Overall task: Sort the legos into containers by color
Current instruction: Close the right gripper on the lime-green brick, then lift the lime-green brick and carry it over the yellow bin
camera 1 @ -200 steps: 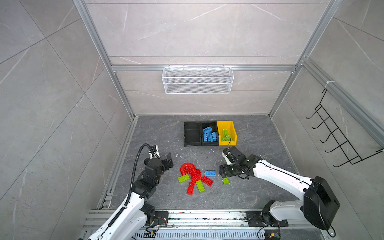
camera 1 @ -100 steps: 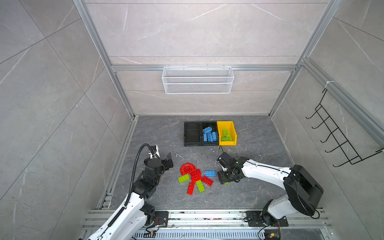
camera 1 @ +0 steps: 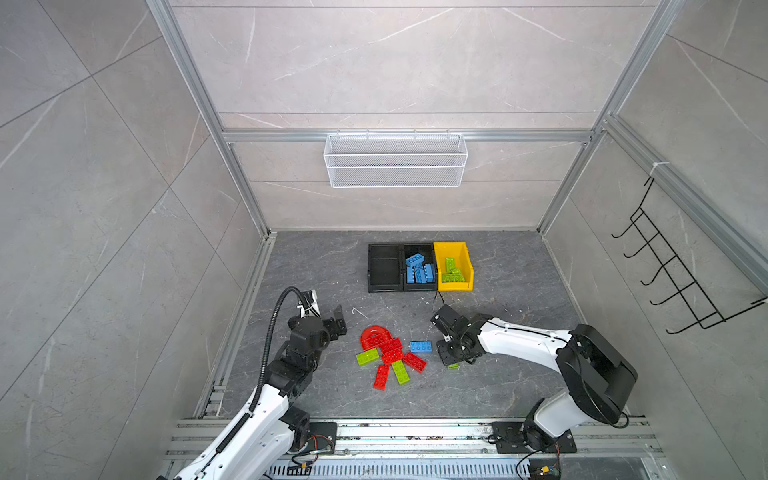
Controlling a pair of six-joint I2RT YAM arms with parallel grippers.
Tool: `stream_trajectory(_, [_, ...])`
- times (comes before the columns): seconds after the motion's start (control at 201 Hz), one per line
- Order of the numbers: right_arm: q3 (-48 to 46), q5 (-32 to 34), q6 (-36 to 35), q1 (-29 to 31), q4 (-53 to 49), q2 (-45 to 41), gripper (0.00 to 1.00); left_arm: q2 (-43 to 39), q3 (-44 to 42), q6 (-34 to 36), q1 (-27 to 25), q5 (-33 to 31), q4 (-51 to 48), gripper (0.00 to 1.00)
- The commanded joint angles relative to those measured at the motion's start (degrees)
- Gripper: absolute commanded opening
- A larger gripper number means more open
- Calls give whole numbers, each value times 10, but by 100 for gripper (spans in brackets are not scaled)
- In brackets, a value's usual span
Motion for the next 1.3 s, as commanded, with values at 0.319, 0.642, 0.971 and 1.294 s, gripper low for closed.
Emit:
stream_trajectory(0.319, [57,2,-32,-9,-14,-9,35,-10,12,5,3,4,19,99])
stream_trajectory(0.642, [164,-79,-122,-141,4,-26,34,44,19,4,3,6,32,99])
stream_trajectory(0.971, [356,-94,-188,-241,3,73,32,72,8,21,3,61,80,99])
stream_trajectory(1.294, [483,-109,-223,-279,-3,203,32,43,1,18,3,70,82,99])
